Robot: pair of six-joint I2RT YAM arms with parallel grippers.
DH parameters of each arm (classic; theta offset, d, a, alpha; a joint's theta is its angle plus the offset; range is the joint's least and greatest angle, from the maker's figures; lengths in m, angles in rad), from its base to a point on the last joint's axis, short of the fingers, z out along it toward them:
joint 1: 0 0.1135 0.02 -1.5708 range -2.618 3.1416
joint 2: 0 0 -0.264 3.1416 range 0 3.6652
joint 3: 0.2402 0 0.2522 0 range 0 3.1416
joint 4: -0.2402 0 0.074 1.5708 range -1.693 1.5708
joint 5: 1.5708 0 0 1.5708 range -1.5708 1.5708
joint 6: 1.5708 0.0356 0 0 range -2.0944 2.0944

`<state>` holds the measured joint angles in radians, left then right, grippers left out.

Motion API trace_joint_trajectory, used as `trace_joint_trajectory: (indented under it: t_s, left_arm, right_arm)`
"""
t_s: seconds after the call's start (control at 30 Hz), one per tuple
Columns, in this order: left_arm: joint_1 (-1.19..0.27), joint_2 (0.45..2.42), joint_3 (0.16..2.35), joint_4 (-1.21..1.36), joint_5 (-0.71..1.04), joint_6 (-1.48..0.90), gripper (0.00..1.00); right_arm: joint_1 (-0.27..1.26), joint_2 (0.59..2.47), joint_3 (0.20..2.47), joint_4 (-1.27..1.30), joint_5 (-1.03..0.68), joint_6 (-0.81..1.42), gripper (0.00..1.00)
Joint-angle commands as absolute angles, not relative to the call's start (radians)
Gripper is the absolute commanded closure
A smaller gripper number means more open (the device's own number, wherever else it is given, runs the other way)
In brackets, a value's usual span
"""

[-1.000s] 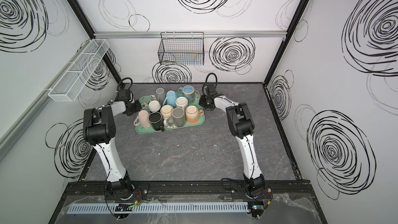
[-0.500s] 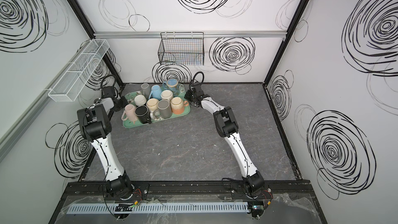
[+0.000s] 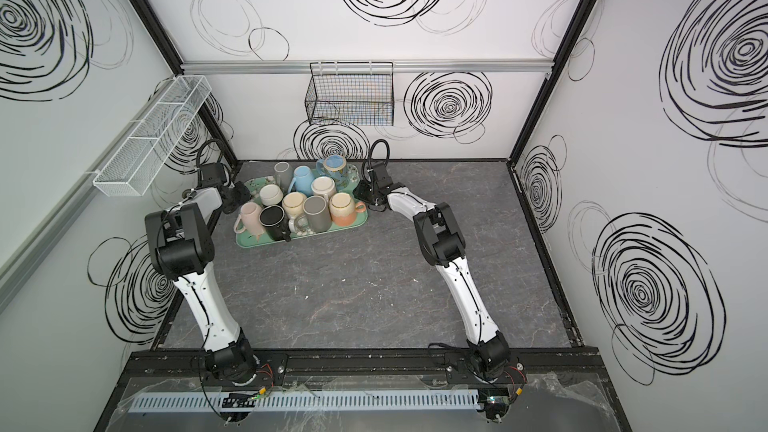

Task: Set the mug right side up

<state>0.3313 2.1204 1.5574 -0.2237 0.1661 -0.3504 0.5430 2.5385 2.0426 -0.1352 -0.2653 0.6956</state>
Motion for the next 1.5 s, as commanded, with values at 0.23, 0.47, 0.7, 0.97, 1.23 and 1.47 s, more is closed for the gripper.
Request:
trace_joint_trajectory:
  t_s: [0.23, 0.47, 0.7, 0.97, 1.23, 1.47]
  left_arm:
    - [0.287, 1.874, 1.442, -0.234, 0.304, -0.350, 0.59]
    - [0.205, 1.723, 1.342, -0.319, 0.319, -0.291, 0.59]
    - [0.061, 1.549, 1.225, -0.347, 0.301, -0.279, 0.57]
    - [-0.212, 1.401, 1.068, -0.334, 0.255, -0.304, 0.56]
    - [-0.311, 1.315, 0.928, -0.304, 0.193, -0.351, 0.55]
    - [-0.322, 1.221, 0.810, -0.278, 0.144, -0.367, 0.55]
  right_arm:
    - [0.468, 2.207, 1.718, -0.101, -0.457, 0.411, 0.54]
    - [0.422, 2.061, 1.574, -0.156, -0.382, 0.059, 0.42]
    - [0.490, 2.027, 1.470, -0.146, -0.267, -0.387, 0.40]
    - [0.593, 2.114, 1.551, -0.155, -0.092, -0.667, 0.39]
    - [0.629, 2.224, 1.685, -0.197, -0.044, -0.781, 0.40]
    - [0.652, 2.252, 1.735, -0.270, -0.023, -0.838, 0.54]
